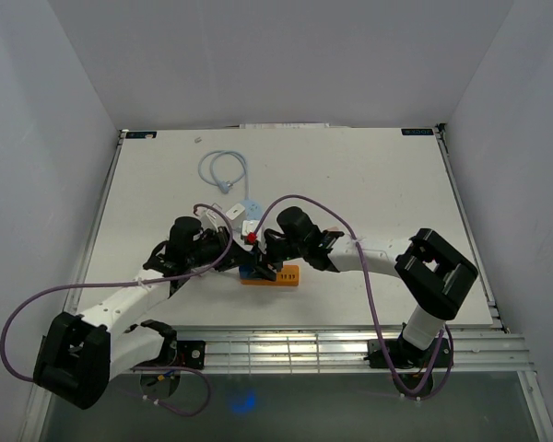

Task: Insert the plug

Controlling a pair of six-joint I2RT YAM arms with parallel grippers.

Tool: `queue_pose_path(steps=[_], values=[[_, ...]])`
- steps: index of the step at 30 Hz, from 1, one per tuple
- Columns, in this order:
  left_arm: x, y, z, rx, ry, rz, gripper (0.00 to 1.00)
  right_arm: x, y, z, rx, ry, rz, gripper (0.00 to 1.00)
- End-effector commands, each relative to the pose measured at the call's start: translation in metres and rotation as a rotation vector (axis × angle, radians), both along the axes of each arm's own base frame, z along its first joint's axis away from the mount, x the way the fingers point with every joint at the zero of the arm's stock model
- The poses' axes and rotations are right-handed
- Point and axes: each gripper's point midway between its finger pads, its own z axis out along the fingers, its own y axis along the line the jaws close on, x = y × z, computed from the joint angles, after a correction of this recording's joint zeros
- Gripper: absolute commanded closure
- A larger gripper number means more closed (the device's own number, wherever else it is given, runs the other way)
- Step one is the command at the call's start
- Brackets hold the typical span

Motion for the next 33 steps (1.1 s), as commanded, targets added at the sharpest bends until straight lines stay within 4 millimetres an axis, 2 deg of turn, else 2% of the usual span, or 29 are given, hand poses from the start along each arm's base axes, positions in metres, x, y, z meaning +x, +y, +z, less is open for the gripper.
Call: queue_pose_path(steps=[1,4,8,10,15,16,17,18,24,25,26,28,33], values=[[-0.002,0.022,-0.014,0.150,0.029,0.062,0.81,-0.027,-0.033,-0.059,-0.223,0.178,-0.029,0.92],[-0.004,0.025,-0.007,0.162,0.023,0.070,0.81,-0.024,-0.030,-0.054,-0.216,0.177,-0.042,0.91],[-0.007,0.029,-0.013,0.176,0.032,0.081,0.81,-0.019,-0.025,-0.039,-0.185,0.161,-0.054,0.69],[-0.009,0.029,-0.017,0.177,0.044,0.078,0.81,-0.016,-0.022,-0.030,-0.166,0.146,-0.058,0.64],[-0.008,0.031,-0.020,0.185,0.045,0.085,0.81,-0.010,-0.020,-0.022,-0.161,0.126,-0.075,0.55],[-0.008,0.031,-0.022,0.189,0.049,0.084,0.81,-0.009,-0.020,-0.022,-0.162,0.124,-0.082,0.47],[-0.008,0.030,-0.022,0.190,0.050,0.082,0.81,-0.008,-0.020,-0.020,-0.160,0.124,-0.090,0.42],[-0.009,0.030,-0.023,0.191,0.051,0.081,0.81,-0.008,-0.020,-0.018,-0.153,0.118,-0.091,0.33],[-0.010,0.030,-0.024,0.192,0.055,0.076,0.81,-0.004,-0.017,-0.003,-0.110,0.101,-0.107,0.29],[-0.011,0.031,-0.024,0.194,0.060,0.075,0.81,-0.004,-0.017,-0.001,-0.106,0.099,-0.107,0.13],[-0.010,0.031,-0.025,0.196,0.061,0.076,0.81,-0.005,-0.017,-0.001,-0.106,0.101,-0.105,0.07],[-0.010,0.031,-0.025,0.200,0.062,0.078,0.81,-0.008,-0.018,0.000,-0.096,0.103,-0.097,0.11],[-0.010,0.031,-0.025,0.201,0.064,0.075,0.81,-0.010,-0.021,0.005,-0.068,0.092,-0.097,0.11]])
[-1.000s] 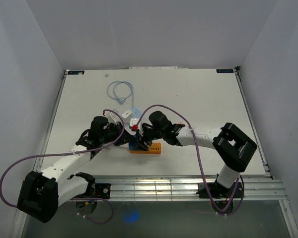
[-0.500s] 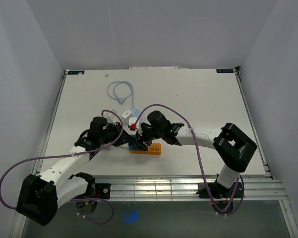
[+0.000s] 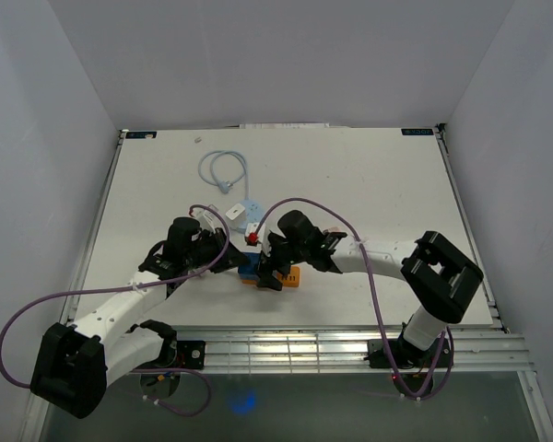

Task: Insert the plug

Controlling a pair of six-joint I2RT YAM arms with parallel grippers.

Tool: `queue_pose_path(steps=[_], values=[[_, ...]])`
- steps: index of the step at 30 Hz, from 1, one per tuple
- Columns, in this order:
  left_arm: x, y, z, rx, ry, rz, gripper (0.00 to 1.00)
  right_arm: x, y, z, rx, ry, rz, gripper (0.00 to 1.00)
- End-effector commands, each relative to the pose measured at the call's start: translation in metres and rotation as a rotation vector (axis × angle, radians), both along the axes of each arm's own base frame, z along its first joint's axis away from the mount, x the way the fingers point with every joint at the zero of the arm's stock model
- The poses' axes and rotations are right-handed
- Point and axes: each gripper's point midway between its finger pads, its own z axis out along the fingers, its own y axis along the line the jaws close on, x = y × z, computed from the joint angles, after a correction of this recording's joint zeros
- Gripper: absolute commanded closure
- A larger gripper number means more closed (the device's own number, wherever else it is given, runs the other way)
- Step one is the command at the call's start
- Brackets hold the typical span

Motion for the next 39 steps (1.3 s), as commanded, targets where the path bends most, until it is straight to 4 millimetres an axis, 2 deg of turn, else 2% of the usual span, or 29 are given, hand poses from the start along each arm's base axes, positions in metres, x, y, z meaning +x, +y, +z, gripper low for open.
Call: queue_pose_path(steps=[1,3,6,7,9,12,13,18,19,21,25,32,35,39], values=[[-0.007,0.012,-0.022,0.087,0.058,0.020,0.81,-0.001,0.000,0.021,0.056,-0.021,-0.005,0.11],[-0.006,0.013,-0.020,0.087,0.053,0.022,0.81,-0.001,-0.002,0.028,0.068,-0.029,-0.010,0.11],[-0.004,0.013,-0.011,0.095,0.034,0.023,0.79,-0.001,-0.004,0.040,0.087,-0.041,-0.021,0.01],[-0.002,0.013,-0.005,0.094,0.027,0.021,0.78,0.000,-0.005,0.043,0.089,-0.045,-0.024,0.06],[0.000,0.013,0.003,0.097,0.011,0.018,0.77,-0.001,-0.010,0.048,0.088,-0.059,-0.033,0.08],[0.001,0.013,0.015,0.093,-0.006,0.016,0.75,-0.001,-0.012,0.056,0.101,-0.081,-0.032,0.19],[0.000,0.012,0.019,0.092,-0.006,0.013,0.75,-0.001,-0.013,0.059,0.105,-0.084,-0.034,0.26],[0.004,0.008,0.053,0.057,-0.053,0.003,0.72,-0.002,-0.008,0.073,0.125,-0.087,-0.009,0.39],[0.004,0.009,0.055,0.059,-0.055,0.006,0.72,0.000,-0.005,0.077,0.130,-0.089,-0.007,0.50],[0.006,0.009,0.066,0.056,-0.076,0.012,0.71,0.000,-0.001,0.076,0.122,-0.075,0.001,0.61],[0.007,0.014,0.061,0.088,-0.060,0.036,0.71,0.005,0.008,0.071,0.111,-0.051,-0.001,0.71],[0.006,0.025,0.039,0.111,0.001,0.088,0.71,0.015,0.020,0.066,0.114,-0.044,-0.016,0.75],[0.007,0.032,0.035,0.104,0.004,0.118,0.71,0.018,0.025,0.085,0.144,-0.067,-0.020,0.77],[0.006,0.041,0.024,0.100,0.037,0.141,0.71,0.025,0.031,0.139,0.214,-0.125,-0.023,0.77]])
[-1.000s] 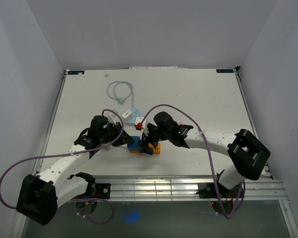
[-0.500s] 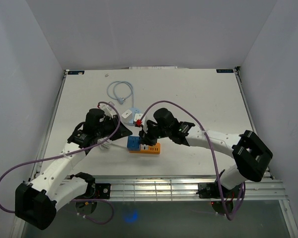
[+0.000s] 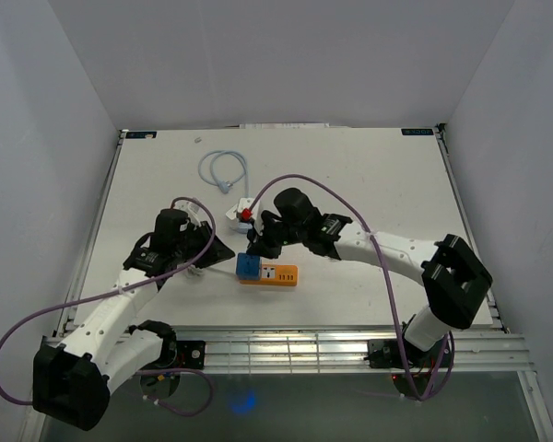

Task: Insert the plug

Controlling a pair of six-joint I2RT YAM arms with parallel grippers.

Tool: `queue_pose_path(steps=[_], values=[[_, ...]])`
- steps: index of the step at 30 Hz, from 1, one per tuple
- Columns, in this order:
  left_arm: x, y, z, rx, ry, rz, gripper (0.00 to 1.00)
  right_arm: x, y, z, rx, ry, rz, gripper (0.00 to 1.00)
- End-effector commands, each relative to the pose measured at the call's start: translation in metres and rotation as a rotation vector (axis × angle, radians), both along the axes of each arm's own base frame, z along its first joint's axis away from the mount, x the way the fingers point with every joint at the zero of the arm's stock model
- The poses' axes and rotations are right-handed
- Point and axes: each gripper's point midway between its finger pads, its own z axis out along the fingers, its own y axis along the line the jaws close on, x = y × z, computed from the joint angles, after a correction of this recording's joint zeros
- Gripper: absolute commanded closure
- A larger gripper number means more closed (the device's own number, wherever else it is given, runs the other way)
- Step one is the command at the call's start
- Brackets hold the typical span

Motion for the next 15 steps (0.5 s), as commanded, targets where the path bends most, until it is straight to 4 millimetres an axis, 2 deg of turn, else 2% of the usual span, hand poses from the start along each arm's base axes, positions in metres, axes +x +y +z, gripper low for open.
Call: queue_pose_path(steps=[1,2,4,6,7,8,11,12,14,15], values=[[0.001,0.010,-0.004,-0.020,0.005,0.037,0.71,0.010,0.013,0.082,0.130,-0.087,-0.004,0.77],[0.000,0.012,-0.007,-0.025,0.012,0.043,0.72,0.008,0.013,0.092,0.146,-0.095,0.000,0.77],[0.000,0.017,-0.013,-0.040,0.024,0.065,0.72,0.009,0.012,0.100,0.157,-0.103,-0.002,0.77],[-0.002,0.019,-0.016,-0.046,0.027,0.072,0.73,0.006,0.009,0.088,0.144,-0.094,0.002,0.77],[-0.001,0.021,-0.017,-0.046,0.026,0.078,0.73,0.005,0.008,0.078,0.130,-0.074,-0.001,0.77],[-0.001,0.022,-0.017,-0.042,0.028,0.081,0.73,0.001,0.005,0.052,0.096,-0.038,0.002,0.77],[-0.002,0.024,-0.021,-0.027,0.039,0.078,0.73,-0.006,-0.003,-0.003,0.017,0.051,-0.021,0.81],[-0.002,0.024,-0.021,-0.028,0.038,0.076,0.73,-0.010,-0.009,-0.027,-0.013,0.078,-0.035,0.82],[-0.003,0.024,-0.027,-0.022,0.047,0.076,0.73,-0.005,-0.015,-0.056,-0.062,0.107,-0.093,0.85],[-0.003,0.024,-0.029,-0.024,0.055,0.079,0.73,-0.003,-0.015,-0.061,-0.070,0.108,-0.108,0.85]])
